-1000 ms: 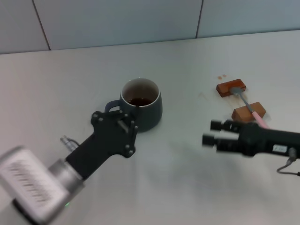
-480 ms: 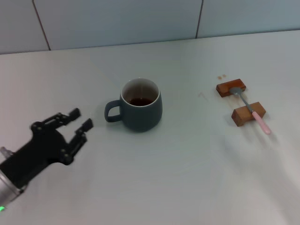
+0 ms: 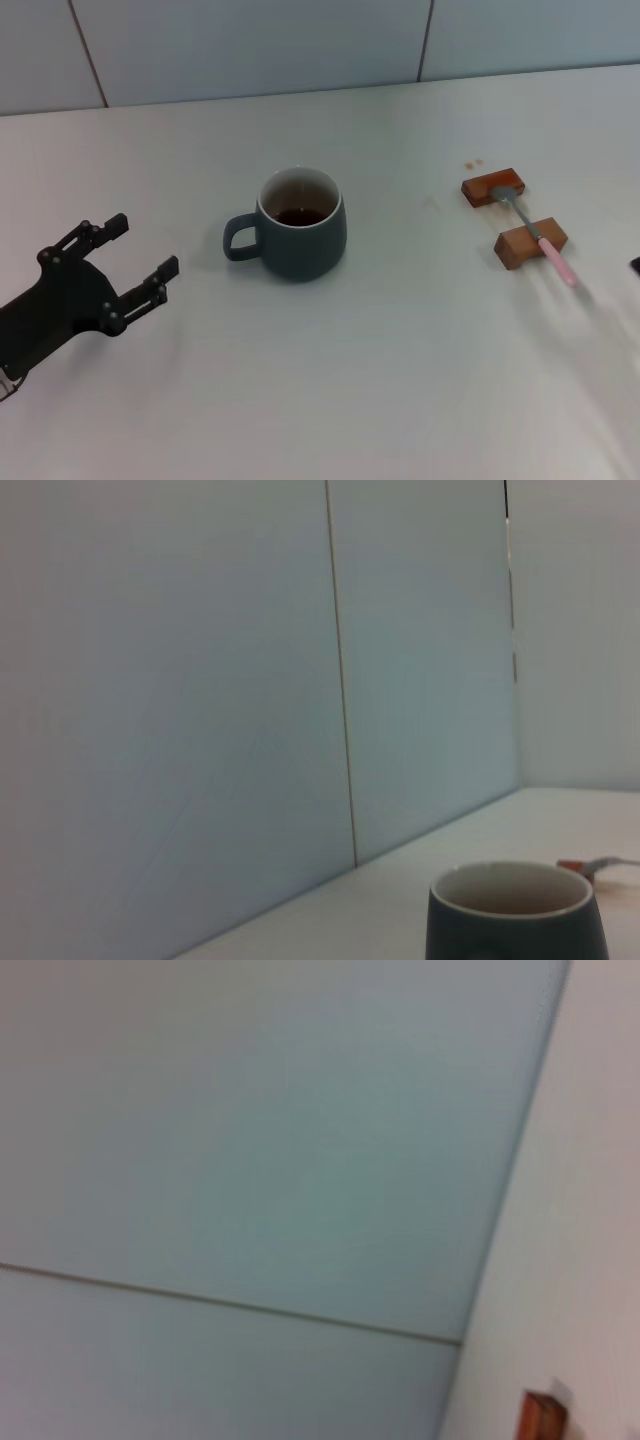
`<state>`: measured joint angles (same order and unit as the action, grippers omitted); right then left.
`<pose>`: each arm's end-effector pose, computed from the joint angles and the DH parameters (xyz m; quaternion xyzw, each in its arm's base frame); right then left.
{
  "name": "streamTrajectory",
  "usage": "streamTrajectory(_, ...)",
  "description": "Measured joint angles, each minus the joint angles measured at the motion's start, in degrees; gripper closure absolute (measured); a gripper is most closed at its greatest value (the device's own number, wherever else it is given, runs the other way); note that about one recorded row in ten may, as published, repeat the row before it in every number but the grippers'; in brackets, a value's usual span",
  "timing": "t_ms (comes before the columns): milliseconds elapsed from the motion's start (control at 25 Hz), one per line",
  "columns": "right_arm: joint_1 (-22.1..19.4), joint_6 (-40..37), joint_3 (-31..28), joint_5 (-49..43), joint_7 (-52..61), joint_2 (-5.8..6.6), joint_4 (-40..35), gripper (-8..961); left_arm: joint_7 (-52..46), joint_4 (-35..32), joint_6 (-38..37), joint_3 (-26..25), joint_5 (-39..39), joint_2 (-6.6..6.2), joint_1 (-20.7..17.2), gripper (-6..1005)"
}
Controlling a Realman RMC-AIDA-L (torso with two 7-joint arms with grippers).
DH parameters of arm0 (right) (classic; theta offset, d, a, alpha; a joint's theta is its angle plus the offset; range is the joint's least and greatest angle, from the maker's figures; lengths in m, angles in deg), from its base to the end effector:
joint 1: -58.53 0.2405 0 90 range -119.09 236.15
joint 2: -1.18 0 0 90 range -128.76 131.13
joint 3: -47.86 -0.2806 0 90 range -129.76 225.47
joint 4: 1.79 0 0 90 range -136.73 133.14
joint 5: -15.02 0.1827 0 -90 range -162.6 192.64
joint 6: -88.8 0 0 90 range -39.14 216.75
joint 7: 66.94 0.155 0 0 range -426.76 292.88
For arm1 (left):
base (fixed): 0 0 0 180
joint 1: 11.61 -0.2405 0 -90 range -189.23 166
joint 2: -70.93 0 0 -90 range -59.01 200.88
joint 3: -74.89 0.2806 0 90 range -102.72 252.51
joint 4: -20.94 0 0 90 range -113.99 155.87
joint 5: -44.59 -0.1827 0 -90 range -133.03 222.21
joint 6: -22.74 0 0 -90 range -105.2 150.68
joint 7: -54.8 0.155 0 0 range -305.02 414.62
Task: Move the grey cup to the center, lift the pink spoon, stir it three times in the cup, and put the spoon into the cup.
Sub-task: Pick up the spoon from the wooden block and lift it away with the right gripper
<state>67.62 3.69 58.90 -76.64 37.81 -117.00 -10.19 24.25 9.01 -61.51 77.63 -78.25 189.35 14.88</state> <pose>0.3861 0.2199 0.0110 -0.4268 0.6555 0.5741 0.2417 -0.3103 0.2971 -0.0349 -0.8814 -0.1153 -0.2900 0.3545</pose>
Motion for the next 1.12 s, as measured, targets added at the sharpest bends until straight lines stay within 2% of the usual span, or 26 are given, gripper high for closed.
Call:
streamTrajectory(80,0.5,1.2,0.4,-0.4,0.2,-0.06,0.8,132,-0.2,0.0,0.1,0.4,0.0,0.01,0.1,263)
streamTrajectory(280,1.3,3.1,0.4,-1.0,0.3,-0.24,1.9,134,-0.2,-0.1,0.2,0.6,-0.1,0.04,0.1,187)
streamTrajectory(480,1.6,4.4,1.1,-1.1,0.3,-0.63,2.9,135,-0.3,-0.2,0.2,0.9,-0.1,0.06,0.3,187)
streamTrajectory(880,3.9,7.4,4.5,-1.1,0.4,-0.74,4.6,138,-0.2,-0.2,-0.2,1.2,0.0,0.06,0.5,186)
streamTrajectory(1120,4.6,8.1,4.5,-1.1,0.3,-0.8,4.9,139,0.0,-0.2,-0.4,1.2,-0.1,0.06,0.1,187)
